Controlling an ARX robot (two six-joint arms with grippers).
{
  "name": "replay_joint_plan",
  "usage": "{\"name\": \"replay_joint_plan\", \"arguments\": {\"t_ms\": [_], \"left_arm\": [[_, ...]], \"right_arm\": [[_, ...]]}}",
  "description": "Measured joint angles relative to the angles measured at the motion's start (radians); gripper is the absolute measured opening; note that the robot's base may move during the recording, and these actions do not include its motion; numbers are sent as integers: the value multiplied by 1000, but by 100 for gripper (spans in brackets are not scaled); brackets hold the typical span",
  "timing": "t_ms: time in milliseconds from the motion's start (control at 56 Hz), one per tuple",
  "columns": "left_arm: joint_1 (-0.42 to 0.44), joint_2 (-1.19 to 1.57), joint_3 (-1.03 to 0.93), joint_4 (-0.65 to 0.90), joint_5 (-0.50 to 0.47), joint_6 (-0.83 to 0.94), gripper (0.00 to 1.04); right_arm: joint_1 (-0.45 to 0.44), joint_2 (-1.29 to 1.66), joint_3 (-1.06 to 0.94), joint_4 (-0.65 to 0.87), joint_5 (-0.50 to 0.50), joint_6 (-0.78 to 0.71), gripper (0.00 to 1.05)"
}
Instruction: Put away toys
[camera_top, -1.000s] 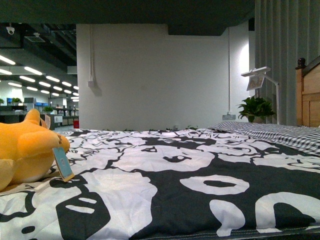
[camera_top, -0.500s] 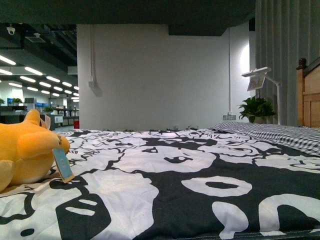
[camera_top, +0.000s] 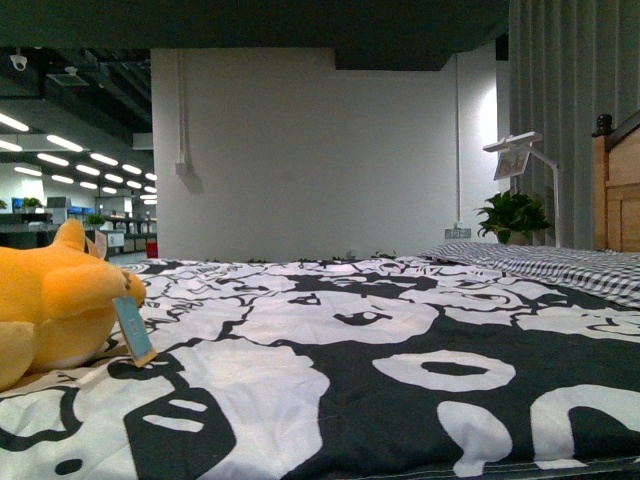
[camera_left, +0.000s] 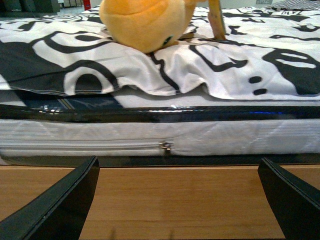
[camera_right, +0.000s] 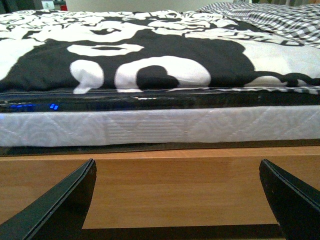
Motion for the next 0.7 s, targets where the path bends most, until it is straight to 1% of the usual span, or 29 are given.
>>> {"name": "replay_joint_plan", "arguments": {"t_ms": [696], "left_arm": [[0,-2,0,1,-2,0,99]], "right_arm": [[0,0,0,2,-4,0,98]]}}
